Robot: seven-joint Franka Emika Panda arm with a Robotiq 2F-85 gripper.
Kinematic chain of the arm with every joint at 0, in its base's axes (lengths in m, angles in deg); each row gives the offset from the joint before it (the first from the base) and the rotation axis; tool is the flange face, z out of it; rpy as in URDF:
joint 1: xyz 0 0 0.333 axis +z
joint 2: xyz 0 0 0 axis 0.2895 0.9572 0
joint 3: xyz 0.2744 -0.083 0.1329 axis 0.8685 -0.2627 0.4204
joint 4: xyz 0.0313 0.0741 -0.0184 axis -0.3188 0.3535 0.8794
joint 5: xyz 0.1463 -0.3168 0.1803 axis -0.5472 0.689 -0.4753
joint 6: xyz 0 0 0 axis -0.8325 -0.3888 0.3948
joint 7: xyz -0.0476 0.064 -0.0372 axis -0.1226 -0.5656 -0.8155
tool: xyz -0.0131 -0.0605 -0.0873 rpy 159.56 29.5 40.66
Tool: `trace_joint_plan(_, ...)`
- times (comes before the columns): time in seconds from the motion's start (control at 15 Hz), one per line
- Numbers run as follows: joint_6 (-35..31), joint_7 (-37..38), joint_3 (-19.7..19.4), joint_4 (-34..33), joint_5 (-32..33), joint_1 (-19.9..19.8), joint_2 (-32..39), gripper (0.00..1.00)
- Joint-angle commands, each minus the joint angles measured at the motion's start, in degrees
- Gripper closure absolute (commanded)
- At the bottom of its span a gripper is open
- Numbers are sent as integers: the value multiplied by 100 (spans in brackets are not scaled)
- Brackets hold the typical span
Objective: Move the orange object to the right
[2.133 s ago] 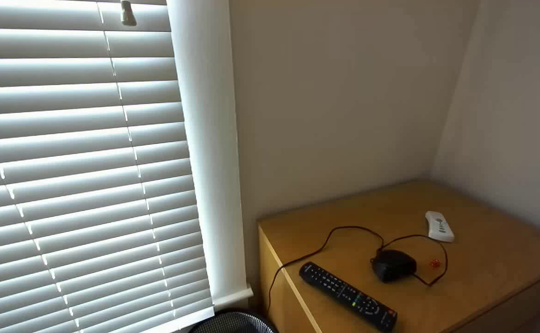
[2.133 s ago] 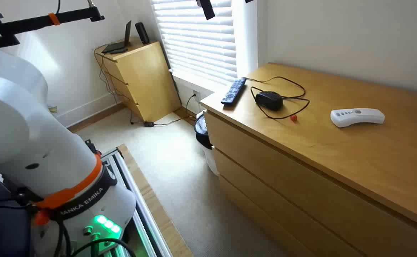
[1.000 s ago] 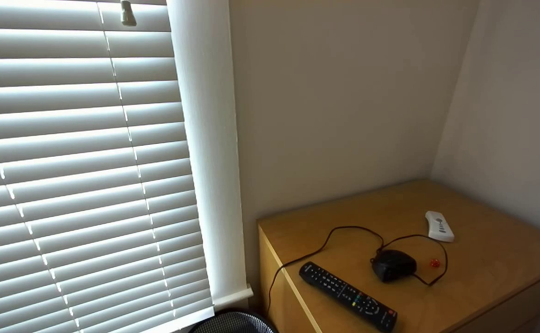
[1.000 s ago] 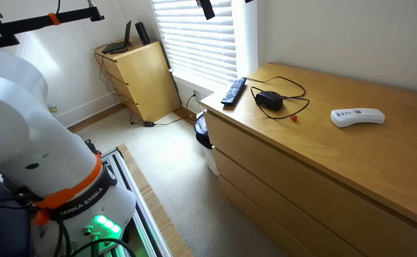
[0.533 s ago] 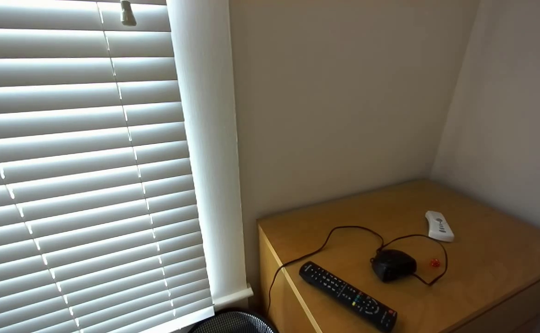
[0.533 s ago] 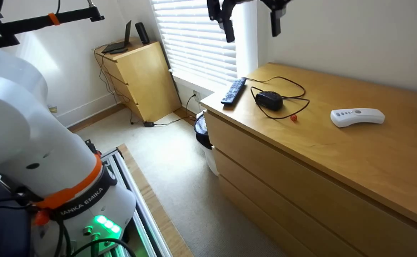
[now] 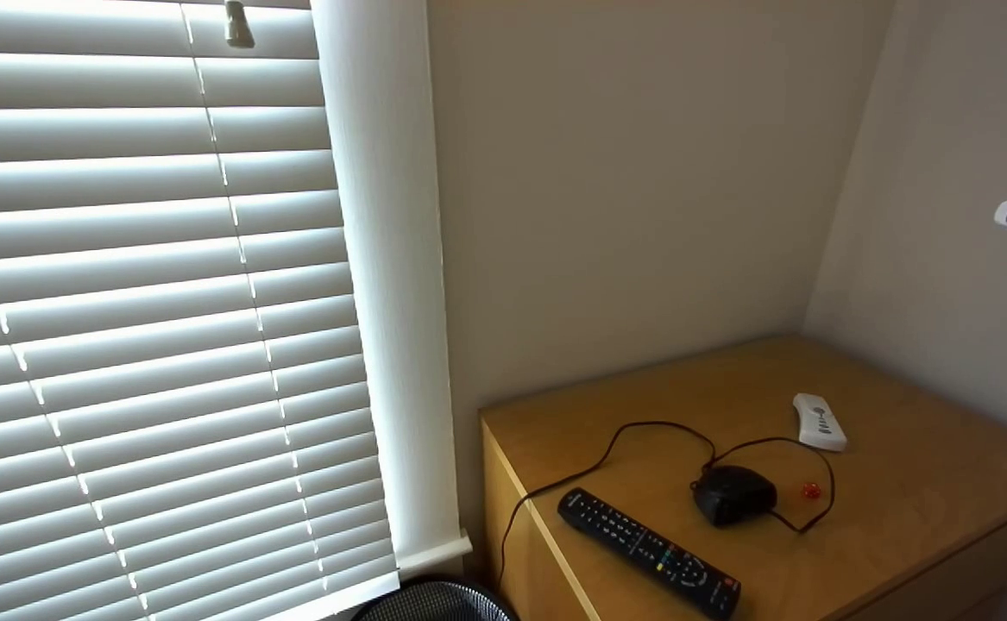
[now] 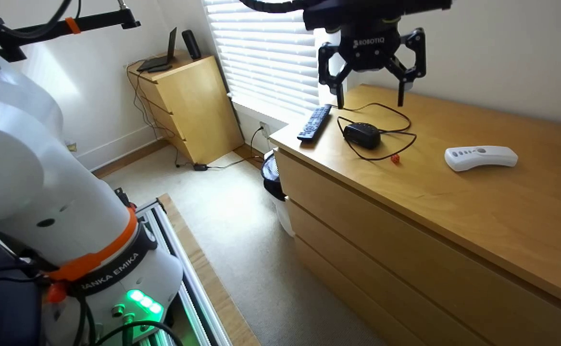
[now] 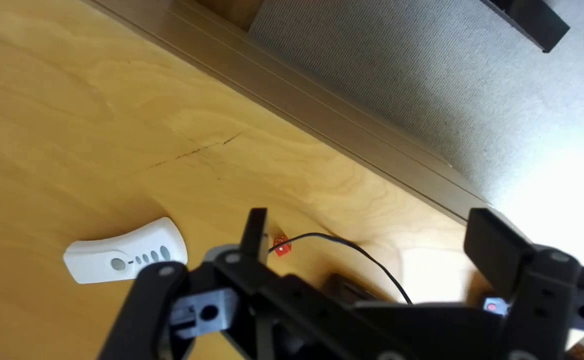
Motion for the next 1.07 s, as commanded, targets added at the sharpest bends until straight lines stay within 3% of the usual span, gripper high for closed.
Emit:
trace_joint_plan(0.0,-563,-630,79,-256,-214,-84,907,0)
trace_joint_plan(0.13,-759,-825,111,-372,-534,-171,1199,0)
trace_joint_plan(0.2,-690,-491,258,-143,-211,-244,851,0)
trace_joint_plan(0.4,-746,-632,287,-332,-375,-310,1184,0)
trace_joint_plan(0.8,-746,-635,298,-394,-382,-324,1205,0)
trace_joint_plan(1.0,-688,-1096,362,-475,-738,-389,1396,0)
